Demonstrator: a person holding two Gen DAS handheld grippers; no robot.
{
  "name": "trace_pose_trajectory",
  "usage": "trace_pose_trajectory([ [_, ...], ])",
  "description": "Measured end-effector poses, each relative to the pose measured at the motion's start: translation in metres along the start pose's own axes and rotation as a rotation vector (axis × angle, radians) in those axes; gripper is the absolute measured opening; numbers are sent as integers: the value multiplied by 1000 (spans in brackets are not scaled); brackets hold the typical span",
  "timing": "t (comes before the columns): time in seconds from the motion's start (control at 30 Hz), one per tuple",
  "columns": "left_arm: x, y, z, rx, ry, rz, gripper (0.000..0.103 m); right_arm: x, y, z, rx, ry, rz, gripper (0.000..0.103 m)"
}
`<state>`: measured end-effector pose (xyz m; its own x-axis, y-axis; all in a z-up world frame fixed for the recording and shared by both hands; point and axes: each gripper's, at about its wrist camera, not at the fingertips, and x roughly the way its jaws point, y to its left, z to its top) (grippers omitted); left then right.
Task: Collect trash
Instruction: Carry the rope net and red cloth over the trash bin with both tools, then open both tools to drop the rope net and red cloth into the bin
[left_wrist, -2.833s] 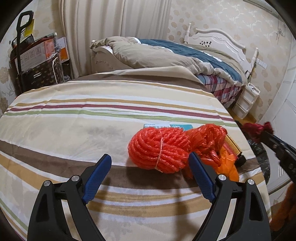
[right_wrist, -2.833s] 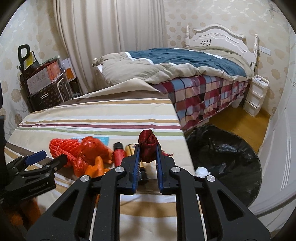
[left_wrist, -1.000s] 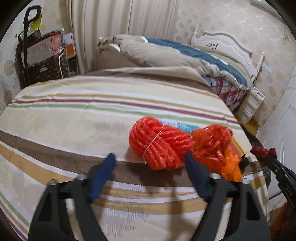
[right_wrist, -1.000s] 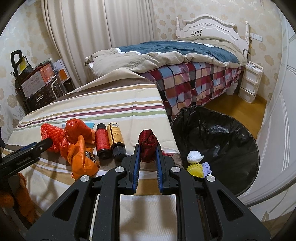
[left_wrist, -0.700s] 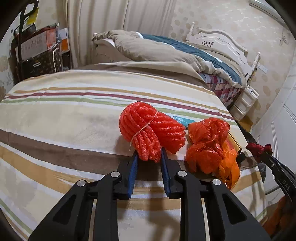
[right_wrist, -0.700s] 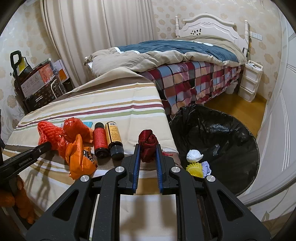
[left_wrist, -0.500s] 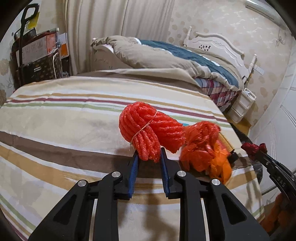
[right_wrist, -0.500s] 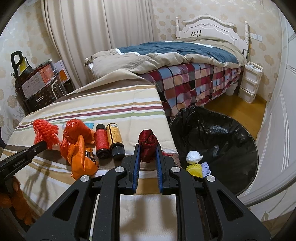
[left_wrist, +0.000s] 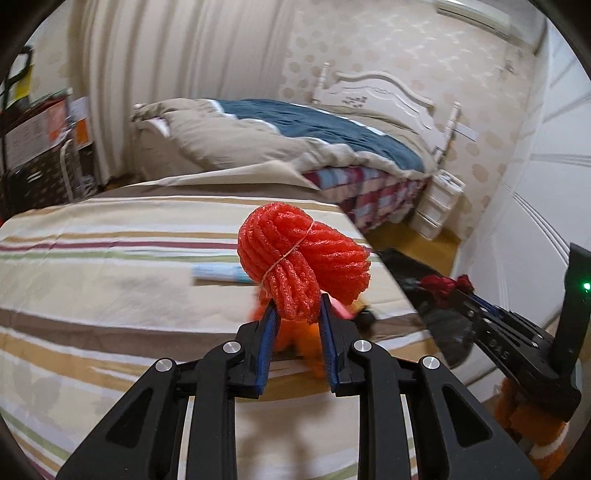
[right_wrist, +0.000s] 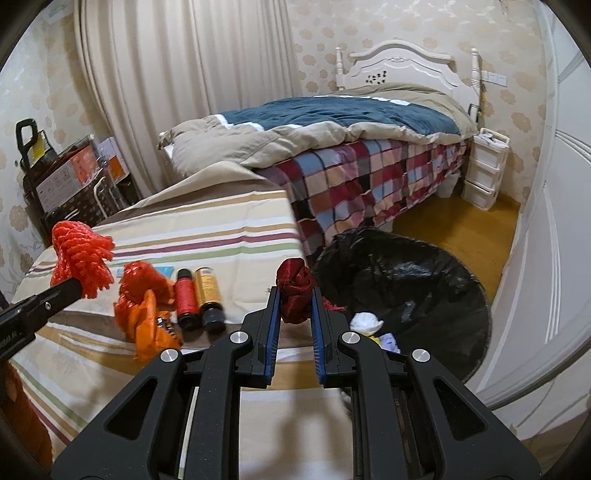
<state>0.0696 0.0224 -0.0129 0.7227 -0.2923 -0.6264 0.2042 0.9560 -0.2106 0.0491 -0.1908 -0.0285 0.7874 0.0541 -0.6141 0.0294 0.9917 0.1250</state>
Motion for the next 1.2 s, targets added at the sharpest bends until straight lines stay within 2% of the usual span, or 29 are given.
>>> trace_pose_trajectory([
  [0.23, 27, -46, 9, 77, 19, -74, 24, -3, -34, 5, 49, -17, -57, 15],
  [0.47, 63, -86, 9, 146, 66, -111, 24, 2, -68, 8, 93, -21, -102, 15],
  [0.83, 111, -131, 7, 218, 120, -118, 24, 24, -108, 8, 145, 0, -140, 15],
  [1.1, 127, -150, 2, 272, 123, -100, 25, 41, -127, 1, 178, 32, -160, 16],
  [1.2, 132, -151, 3, 265, 129, -94, 32, 45, -131, -2, 187, 40, -165, 17],
])
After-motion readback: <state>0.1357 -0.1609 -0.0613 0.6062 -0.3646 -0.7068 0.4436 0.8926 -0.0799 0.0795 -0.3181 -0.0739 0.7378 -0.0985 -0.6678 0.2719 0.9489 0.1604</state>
